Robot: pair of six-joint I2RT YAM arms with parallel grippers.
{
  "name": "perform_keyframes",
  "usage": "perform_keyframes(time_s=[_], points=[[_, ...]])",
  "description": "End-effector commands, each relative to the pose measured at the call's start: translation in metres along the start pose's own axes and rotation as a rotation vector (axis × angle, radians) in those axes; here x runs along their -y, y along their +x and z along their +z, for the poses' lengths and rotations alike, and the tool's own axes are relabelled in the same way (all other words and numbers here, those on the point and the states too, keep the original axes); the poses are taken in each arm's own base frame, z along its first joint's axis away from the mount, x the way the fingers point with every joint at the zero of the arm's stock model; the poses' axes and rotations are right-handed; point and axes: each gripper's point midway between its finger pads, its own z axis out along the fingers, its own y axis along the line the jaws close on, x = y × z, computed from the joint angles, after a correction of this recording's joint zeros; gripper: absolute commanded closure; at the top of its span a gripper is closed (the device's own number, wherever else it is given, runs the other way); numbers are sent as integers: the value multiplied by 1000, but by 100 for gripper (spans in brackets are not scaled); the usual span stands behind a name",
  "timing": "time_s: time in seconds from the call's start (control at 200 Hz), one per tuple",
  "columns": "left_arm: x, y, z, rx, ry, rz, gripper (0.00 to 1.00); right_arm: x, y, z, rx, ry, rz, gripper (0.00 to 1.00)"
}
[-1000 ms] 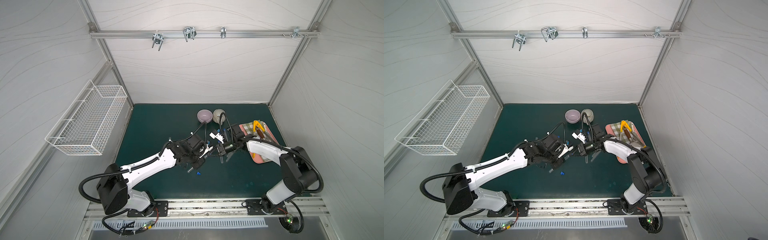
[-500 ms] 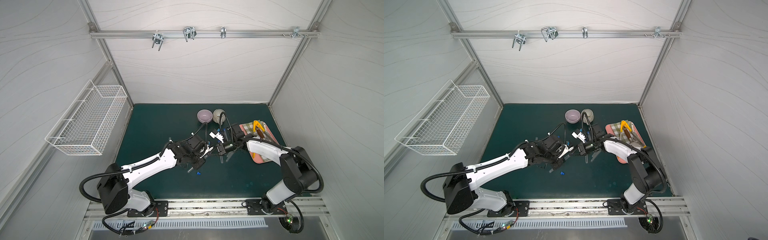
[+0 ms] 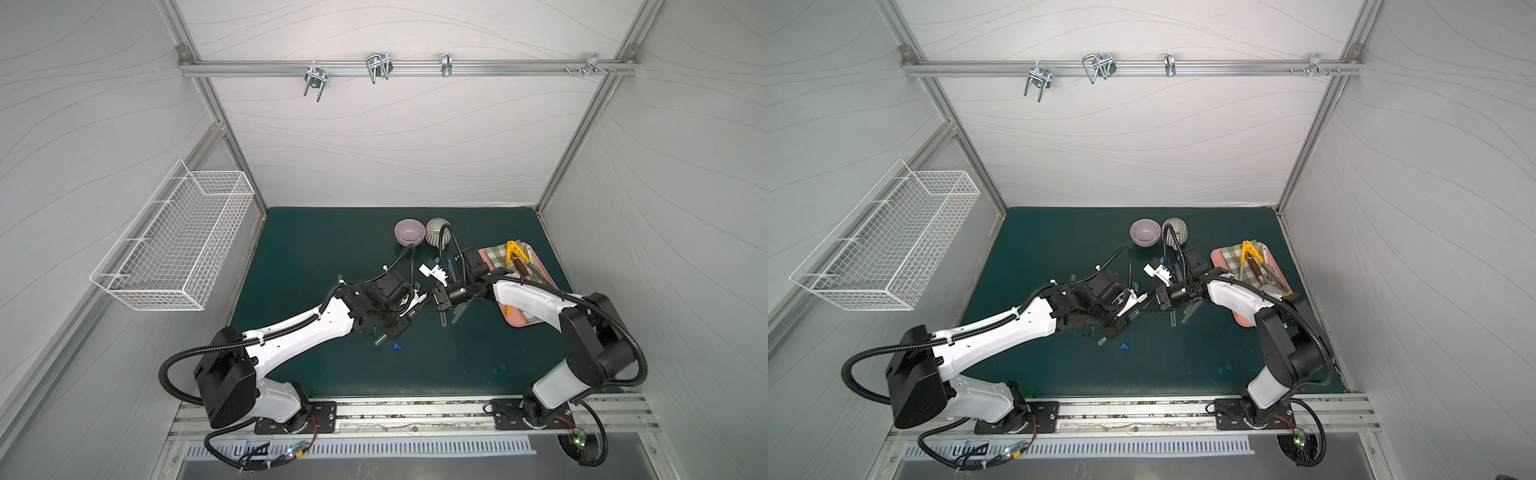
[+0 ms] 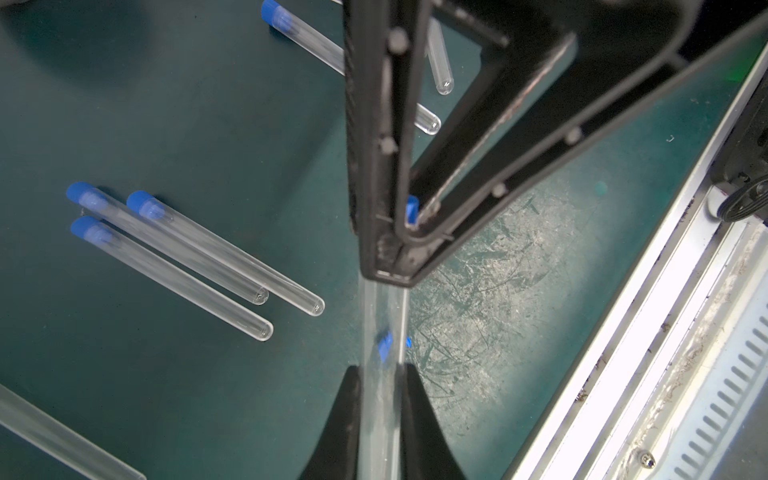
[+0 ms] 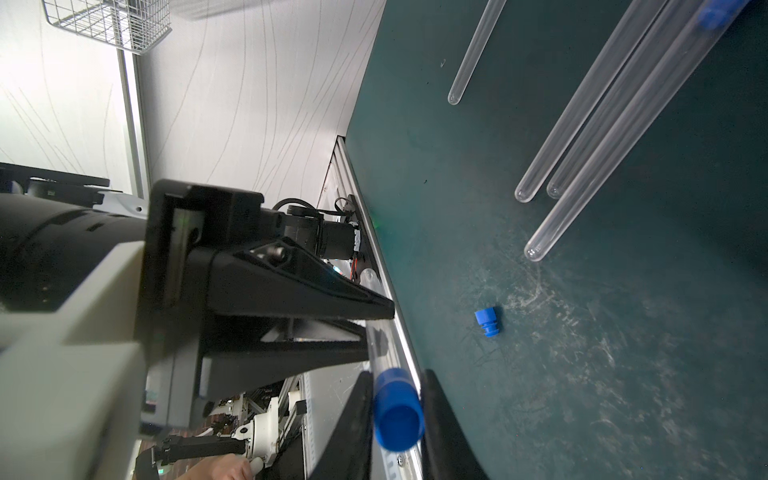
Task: Remove stoppers from test tubes
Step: Open the stopper on the test tube.
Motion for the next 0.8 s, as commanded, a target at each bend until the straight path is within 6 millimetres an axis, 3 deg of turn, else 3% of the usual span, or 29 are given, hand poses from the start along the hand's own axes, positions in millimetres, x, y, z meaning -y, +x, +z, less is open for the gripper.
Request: perform_keyframes(time_s=[0.0, 0.795], points=[[2, -1, 2, -1, 1, 30, 100, -2, -5, -5, 16, 11, -26, 77], [2, -1, 3, -2, -5, 36, 100, -8, -3, -4, 8, -37, -28, 80]])
